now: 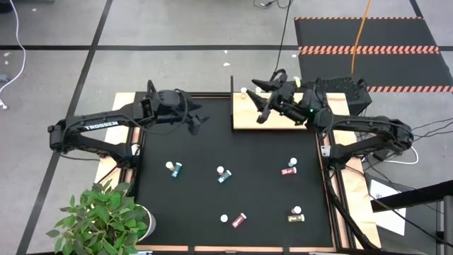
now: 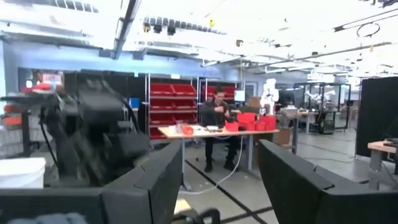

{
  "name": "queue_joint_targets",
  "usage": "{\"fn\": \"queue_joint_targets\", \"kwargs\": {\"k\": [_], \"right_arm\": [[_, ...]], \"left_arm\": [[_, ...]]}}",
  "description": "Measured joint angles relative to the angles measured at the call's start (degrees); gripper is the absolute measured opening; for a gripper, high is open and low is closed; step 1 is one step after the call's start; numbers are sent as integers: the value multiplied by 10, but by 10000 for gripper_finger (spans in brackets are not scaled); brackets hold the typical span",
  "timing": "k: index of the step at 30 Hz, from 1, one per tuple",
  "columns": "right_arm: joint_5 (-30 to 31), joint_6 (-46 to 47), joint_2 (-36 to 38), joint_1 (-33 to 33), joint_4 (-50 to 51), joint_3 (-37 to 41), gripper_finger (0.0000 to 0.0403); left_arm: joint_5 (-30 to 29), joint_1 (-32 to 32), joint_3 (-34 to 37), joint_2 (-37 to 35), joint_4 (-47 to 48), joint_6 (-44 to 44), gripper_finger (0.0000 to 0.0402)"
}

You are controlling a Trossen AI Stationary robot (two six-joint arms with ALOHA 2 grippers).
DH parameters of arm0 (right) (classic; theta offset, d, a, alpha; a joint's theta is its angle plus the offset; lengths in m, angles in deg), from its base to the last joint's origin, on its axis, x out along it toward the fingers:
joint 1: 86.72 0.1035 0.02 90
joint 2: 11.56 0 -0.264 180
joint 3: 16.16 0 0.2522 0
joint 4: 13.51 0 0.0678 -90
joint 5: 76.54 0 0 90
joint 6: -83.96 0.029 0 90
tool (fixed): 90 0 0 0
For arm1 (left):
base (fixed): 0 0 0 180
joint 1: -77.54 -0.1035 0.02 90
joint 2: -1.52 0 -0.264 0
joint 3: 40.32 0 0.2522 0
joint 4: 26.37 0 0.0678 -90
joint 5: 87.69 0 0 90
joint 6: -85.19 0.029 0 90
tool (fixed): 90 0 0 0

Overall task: Pick and place medicine bottles onto shelf by color
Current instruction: Put the left blue pill bottle on the shelf

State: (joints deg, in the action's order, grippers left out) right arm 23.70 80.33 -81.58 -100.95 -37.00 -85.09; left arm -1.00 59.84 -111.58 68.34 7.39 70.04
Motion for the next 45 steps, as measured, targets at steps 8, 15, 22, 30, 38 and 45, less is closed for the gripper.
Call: {"fn": "queue_joint_targets", "kwargs": {"k": [8, 15, 22, 30, 38, 45], "right_arm": [[32, -37, 1, 62, 12, -31, 177], [32, -39, 31, 36, 35, -32, 127], [-52, 43, 51, -26, 143, -32, 87], [-105, 7, 79, -31, 247, -31, 79], [-105, -41, 79, -31, 251, -31, 79], [-106, -3, 67, -31, 256, -31, 79]], "left_arm": [[72, -2, -3, 52, -30, 28, 324], [-17, 41, -112, 53, 81, 72, 324], [-130, 75, -187, 84, 77, 27, 323], [-146, 100, -181, 126, 231, -259, 323], [-61, 155, -181, 121, 569, -564, 323], [-57, 200, -134, 127, 572, -587, 323]]}}
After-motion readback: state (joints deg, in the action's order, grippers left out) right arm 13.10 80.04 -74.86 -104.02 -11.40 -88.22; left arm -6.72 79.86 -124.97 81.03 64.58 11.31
